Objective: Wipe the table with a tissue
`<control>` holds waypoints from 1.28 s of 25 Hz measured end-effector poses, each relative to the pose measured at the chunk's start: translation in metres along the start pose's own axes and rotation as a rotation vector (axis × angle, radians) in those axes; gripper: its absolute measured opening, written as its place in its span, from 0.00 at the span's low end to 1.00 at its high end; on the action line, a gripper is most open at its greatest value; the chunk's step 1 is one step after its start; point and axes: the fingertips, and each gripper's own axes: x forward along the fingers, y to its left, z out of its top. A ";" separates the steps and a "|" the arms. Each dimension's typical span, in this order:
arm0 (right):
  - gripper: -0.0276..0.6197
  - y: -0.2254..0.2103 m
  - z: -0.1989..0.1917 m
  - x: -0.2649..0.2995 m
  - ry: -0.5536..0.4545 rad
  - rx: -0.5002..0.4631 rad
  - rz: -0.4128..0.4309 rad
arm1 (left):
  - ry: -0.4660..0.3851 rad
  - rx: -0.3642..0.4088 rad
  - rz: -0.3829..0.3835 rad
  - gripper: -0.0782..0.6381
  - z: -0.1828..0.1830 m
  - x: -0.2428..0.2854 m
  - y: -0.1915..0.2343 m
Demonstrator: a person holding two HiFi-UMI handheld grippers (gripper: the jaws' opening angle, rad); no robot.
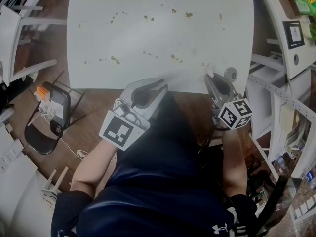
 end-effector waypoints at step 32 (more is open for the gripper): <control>0.15 -0.030 -0.021 0.040 0.228 -0.071 -0.103 | -0.028 -0.040 0.113 0.17 0.007 -0.025 0.016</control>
